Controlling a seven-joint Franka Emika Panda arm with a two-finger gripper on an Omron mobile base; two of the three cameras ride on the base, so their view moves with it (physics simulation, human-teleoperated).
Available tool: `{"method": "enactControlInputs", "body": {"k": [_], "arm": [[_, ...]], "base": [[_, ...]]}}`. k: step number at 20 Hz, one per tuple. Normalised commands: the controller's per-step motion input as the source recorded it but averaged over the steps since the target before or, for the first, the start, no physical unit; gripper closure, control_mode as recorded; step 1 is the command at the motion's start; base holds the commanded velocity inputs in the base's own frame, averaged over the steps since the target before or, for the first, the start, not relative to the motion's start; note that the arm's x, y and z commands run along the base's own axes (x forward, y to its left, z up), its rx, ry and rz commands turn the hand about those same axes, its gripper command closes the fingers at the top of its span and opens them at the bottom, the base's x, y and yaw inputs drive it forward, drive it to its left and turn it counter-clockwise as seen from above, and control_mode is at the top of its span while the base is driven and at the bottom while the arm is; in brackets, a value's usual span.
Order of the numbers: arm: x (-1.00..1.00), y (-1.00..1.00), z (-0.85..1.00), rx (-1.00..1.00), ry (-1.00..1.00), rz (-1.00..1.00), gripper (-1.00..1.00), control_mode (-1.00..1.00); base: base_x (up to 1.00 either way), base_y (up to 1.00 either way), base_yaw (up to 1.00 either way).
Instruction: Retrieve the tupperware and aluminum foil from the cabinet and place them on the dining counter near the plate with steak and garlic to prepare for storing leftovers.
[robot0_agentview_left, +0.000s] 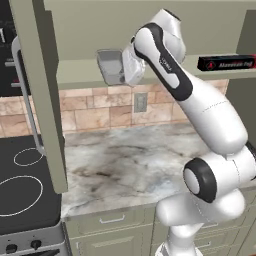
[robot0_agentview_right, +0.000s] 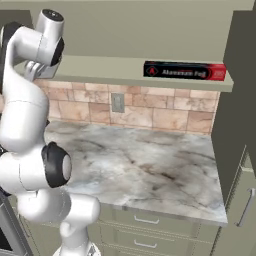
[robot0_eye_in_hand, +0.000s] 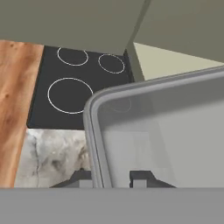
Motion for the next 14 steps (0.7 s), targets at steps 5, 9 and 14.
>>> {"method": "enactControlInputs", "body": {"k": [5,9,14], "arm": [[-1.00,-0.64,0.00,0.00,0.01,-0.01,1.00,-1.00],[-1.00,-0.77,0.00,0.00,0.05,-0.07,1.00,-1.00],[-1.00,-0.47,0.00,0.00,0.07,-0.11,1.00,-1.00]], "base": [[0.00,0.00,0.00],[0.00,0.00,0.00],[0.00,0.00,0.00]]}}
